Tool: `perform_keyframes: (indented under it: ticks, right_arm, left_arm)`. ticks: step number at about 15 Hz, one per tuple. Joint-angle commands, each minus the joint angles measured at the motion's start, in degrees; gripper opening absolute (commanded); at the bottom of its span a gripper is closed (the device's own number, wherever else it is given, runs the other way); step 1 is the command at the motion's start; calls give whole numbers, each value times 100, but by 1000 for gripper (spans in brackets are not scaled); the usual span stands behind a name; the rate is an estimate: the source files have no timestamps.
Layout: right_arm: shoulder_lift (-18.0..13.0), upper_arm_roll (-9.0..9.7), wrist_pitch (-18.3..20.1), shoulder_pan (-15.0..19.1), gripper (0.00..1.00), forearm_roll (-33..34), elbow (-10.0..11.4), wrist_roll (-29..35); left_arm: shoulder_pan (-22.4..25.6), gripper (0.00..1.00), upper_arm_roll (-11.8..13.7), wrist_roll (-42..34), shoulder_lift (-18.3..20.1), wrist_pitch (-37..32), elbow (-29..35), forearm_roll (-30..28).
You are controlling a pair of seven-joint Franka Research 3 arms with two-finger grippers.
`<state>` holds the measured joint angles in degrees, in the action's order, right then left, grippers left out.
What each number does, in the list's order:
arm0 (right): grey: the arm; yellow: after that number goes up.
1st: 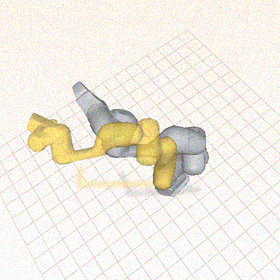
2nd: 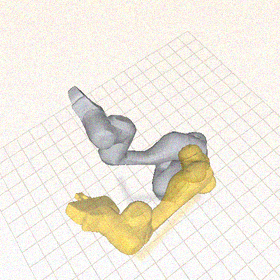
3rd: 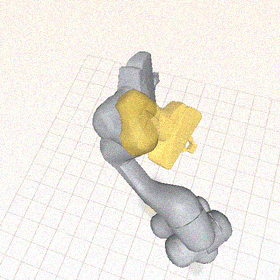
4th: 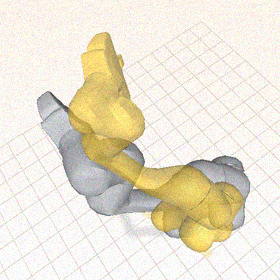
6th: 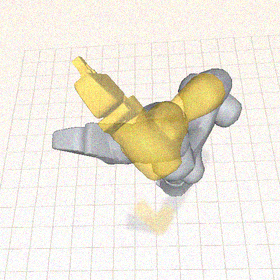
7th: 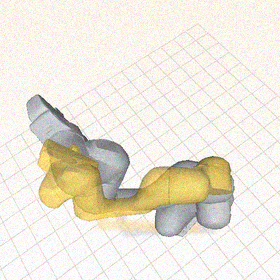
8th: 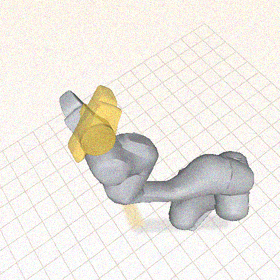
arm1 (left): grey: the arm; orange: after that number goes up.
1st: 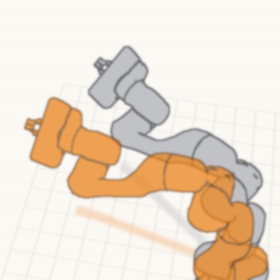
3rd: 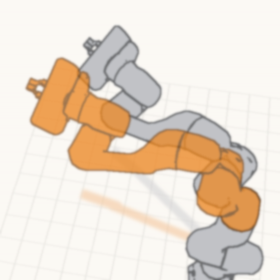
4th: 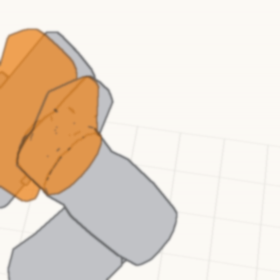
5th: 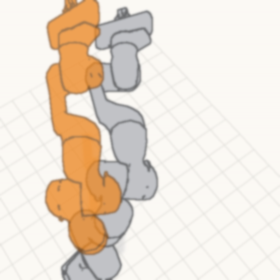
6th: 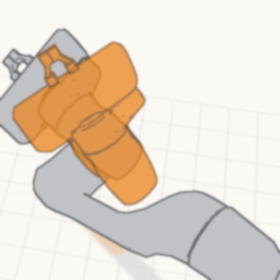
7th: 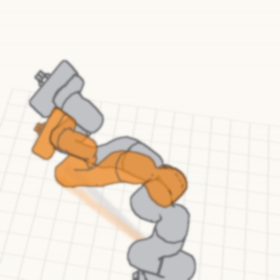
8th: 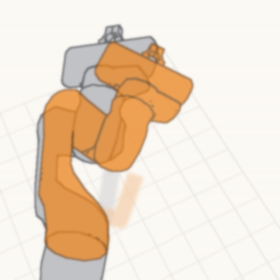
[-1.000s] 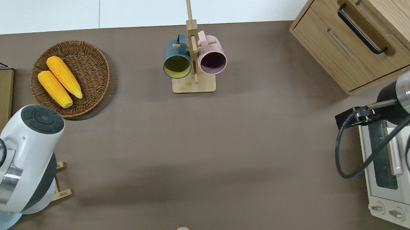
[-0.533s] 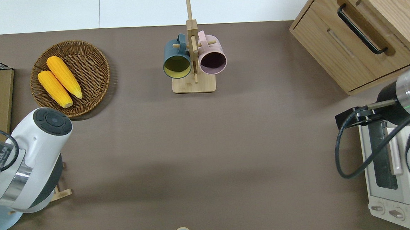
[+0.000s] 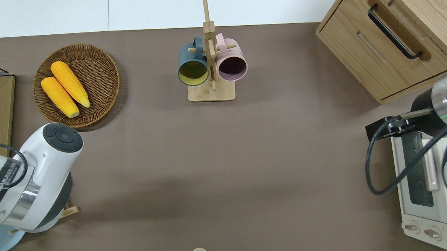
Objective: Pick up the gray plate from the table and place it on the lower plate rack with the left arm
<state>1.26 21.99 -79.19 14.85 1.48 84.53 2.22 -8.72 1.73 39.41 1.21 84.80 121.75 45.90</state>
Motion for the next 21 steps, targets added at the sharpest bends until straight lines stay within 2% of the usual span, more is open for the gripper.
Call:
perform_keyframes:
  ticks: [1, 2, 3, 6, 7, 10, 12, 17, 21]
  right_arm:
    - [-12, 121, 62, 132, 983, 28, -41, 68]
    - [-12, 121, 62, 132, 983, 37, -41, 68]
    - [-12, 121, 62, 132, 983, 37, -41, 68]
    - [-12, 121, 62, 132, 983, 37, -41, 68]
    - [-12, 121, 62, 132, 983, 37, -41, 68]
    - [-12, 113, 62, 132, 983, 37, -33, 68]
    - [-12, 121, 62, 132, 983, 37, -41, 68]
    - [-12, 121, 62, 132, 983, 37, -41, 68]
    - [-12, 121, 70, 132, 983, 37, -41, 68]
  left_arm:
    - [-51, 0, 56, 120, 55, 124, 120, 77]
    - [-60, 229, 56, 102, 55, 115, 120, 68]
    - [-60, 553, 56, 50, 55, 124, 120, 59]
    - [-60, 952, 56, 14, 46, 150, 120, 42]
    - [-69, 983, 56, -12, 46, 151, 120, 42]
    - [-60, 993, 56, -29, 64, 151, 103, 42]
    - [-60, 993, 56, -379, 90, 151, -11, -28]
    - [10, 993, 73, -1575, 108, 142, -1055, -1169]
    - [19, 993, 91, -1717, 99, 168, -1461, -2302]
